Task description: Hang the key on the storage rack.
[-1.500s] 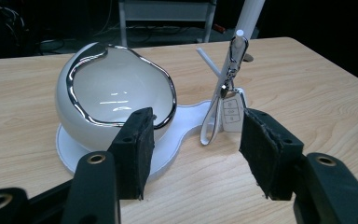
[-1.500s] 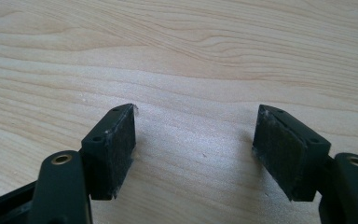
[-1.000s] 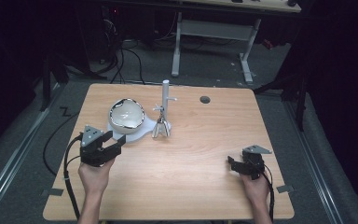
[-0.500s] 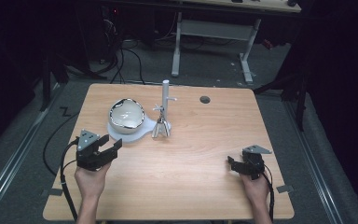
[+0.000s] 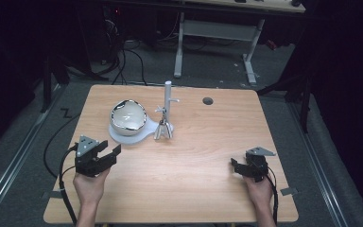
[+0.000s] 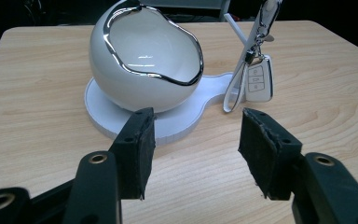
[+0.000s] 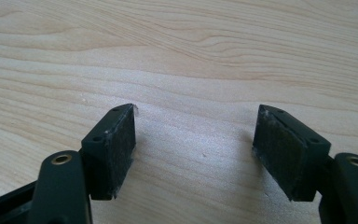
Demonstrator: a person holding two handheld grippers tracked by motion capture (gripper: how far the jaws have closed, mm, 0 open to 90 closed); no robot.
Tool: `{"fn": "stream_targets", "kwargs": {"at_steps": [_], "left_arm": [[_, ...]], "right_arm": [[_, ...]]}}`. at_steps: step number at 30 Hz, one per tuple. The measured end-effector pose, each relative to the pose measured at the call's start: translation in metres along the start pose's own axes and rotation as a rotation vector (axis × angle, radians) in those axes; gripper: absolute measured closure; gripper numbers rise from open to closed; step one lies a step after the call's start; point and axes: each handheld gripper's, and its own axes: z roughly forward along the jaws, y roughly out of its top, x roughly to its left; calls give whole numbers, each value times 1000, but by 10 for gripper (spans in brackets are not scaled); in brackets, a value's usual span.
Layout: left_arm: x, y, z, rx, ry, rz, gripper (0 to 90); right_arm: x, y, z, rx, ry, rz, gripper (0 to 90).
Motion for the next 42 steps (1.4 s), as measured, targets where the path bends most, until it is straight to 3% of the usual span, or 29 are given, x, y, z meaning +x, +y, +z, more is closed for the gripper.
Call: {"fn": "stream_targets", "kwargs": {"at_steps": [17,22,42], "left_arm": [[7,-14,4,18,16,-20,460],[6,-17,6,16,-5,-39,460],[6,-39,20,65,-15,-82,462]], "right_arm": [[0,0,0,0,0,0,298],[0,0,0,0,0,0,297],[0,0,0,0,-1,1,297]]}}
